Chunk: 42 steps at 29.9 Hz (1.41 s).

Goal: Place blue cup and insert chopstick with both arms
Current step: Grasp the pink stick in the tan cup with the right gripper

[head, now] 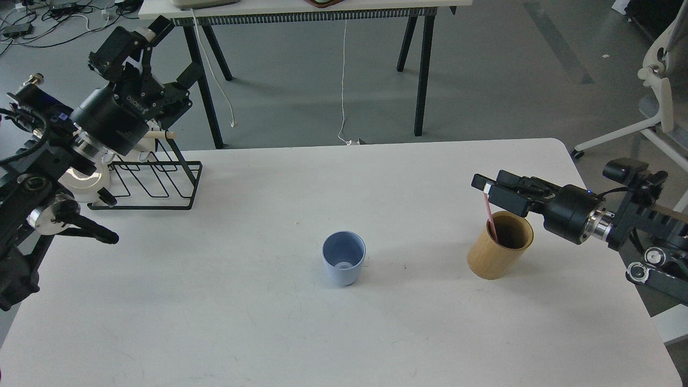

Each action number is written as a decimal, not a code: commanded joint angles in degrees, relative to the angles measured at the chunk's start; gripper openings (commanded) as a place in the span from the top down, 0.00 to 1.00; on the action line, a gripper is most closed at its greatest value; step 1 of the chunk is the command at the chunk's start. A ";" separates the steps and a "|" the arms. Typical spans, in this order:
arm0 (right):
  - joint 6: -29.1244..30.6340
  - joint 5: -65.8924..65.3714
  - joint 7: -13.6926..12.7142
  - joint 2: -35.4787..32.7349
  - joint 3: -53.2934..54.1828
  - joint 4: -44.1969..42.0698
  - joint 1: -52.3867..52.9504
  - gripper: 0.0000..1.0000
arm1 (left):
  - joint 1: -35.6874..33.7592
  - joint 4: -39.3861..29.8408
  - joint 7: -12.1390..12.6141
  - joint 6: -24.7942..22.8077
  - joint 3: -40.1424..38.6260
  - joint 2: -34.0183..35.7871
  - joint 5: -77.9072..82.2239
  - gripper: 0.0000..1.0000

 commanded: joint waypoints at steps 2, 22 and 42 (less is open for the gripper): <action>0.00 0.00 0.01 0.68 -0.35 -0.15 -0.39 0.30 | 0.69 0.34 0.00 0.00 0.00 -0.09 0.00 0.01; 0.61 -5.62 0.01 -3.01 -1.58 0.46 3.21 0.49 | 1.66 1.40 0.00 0.00 0.00 -0.53 0.00 0.01; 0.96 -7.20 0.01 -2.57 -8.61 0.20 9.45 0.75 | 2.10 3.33 0.00 0.00 0.00 -1.32 -0.09 0.01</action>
